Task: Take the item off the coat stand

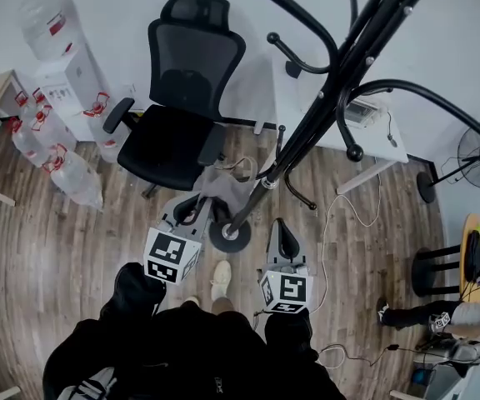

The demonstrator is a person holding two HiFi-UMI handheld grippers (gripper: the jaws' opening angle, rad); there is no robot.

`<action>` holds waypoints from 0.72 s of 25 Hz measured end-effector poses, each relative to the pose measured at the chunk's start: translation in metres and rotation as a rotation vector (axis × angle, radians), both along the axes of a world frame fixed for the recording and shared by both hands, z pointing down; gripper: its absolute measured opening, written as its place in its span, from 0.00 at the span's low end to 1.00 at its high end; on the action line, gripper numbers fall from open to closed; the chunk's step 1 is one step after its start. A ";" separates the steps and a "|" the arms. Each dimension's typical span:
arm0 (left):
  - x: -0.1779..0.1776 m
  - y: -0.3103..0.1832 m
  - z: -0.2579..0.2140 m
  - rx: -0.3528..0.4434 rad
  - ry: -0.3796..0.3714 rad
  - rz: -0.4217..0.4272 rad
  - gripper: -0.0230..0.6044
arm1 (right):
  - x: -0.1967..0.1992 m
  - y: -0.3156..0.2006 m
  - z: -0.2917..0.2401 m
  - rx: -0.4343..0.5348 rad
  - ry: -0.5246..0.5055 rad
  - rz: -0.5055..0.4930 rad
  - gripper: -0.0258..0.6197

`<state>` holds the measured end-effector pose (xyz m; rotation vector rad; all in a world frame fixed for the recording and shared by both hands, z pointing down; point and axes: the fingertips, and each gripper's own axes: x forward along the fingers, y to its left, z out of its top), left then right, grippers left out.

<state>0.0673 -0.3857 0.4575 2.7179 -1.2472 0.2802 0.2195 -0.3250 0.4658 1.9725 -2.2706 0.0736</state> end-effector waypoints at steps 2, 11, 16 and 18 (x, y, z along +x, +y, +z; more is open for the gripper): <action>-0.006 0.009 -0.004 0.008 -0.001 -0.008 0.10 | -0.004 0.007 -0.004 0.011 0.000 -0.006 0.07; -0.053 0.046 -0.017 0.029 -0.009 -0.077 0.10 | -0.037 0.031 -0.021 0.048 -0.002 -0.052 0.07; -0.084 0.074 -0.022 0.038 -0.011 -0.121 0.10 | -0.061 0.050 -0.031 0.070 0.001 -0.088 0.07; -0.097 0.084 -0.027 0.043 -0.010 -0.139 0.10 | -0.073 0.056 -0.036 0.079 0.002 -0.103 0.07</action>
